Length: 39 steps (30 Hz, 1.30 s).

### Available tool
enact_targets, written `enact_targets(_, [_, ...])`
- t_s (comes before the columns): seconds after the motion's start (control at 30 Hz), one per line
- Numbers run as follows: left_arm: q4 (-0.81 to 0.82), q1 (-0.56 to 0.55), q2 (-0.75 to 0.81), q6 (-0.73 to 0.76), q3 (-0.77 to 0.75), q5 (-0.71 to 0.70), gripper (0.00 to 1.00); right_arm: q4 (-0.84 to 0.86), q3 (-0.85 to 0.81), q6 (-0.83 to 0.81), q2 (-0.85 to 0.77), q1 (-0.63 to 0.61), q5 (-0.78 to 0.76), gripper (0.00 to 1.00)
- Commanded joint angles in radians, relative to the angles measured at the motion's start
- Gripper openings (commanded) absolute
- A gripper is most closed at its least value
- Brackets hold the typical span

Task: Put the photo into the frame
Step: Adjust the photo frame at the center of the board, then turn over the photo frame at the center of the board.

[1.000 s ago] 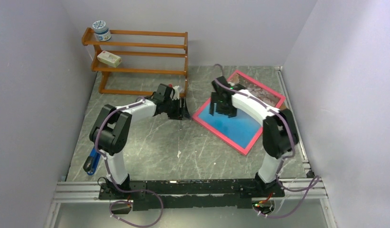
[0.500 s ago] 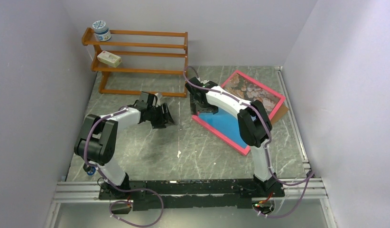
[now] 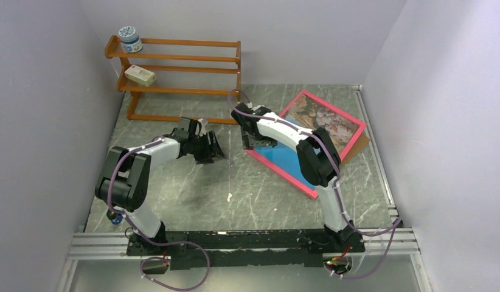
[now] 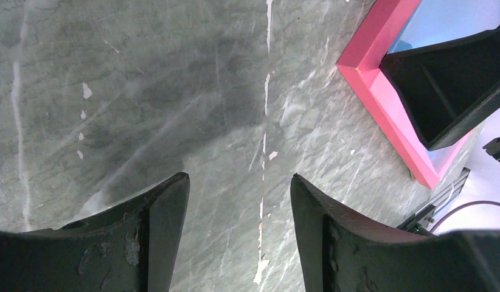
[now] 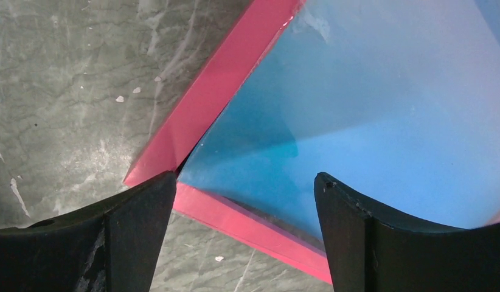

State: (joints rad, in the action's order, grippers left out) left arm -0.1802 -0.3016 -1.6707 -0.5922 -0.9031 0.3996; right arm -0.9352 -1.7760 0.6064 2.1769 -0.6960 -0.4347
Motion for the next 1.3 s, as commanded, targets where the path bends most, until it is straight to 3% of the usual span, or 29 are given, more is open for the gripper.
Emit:
enact_targets(0.0, [0.036, 0.002, 0.006, -0.007, -0.004, 0.034, 0.68, -0.057, 0.054, 0.003, -0.027, 0.002, -0.072, 0.86])
enact_targets(0.43, [0.039, 0.002, -0.044, 0.009, -0.05, 0.068, 0.69, -0.049, 0.187, -0.001, -0.164, 0.049, -0.058, 0.71])
enact_targets(0.6, [0.027, 0.002, -0.04, 0.011, -0.054, 0.052, 0.69, -0.1, 0.087, 0.015, -0.163, 0.053, -0.077, 0.72])
enact_targets(0.77, [0.017, 0.002, -0.026, 0.014, -0.048, 0.029, 0.7, -0.025, 0.066, 0.066, -0.177, 0.077, 0.037, 0.74])
enact_targets(0.97, [-0.008, 0.002, -0.016, 0.02, -0.049, 0.002, 0.7, 0.072, 0.063, 0.222, -0.153, 0.094, 0.174, 0.61])
enact_targets(1.27, [-0.022, 0.002, 0.001, 0.016, -0.04, -0.02, 0.7, 0.015, -0.002, 0.318, -0.05, 0.103, 0.161, 0.5])
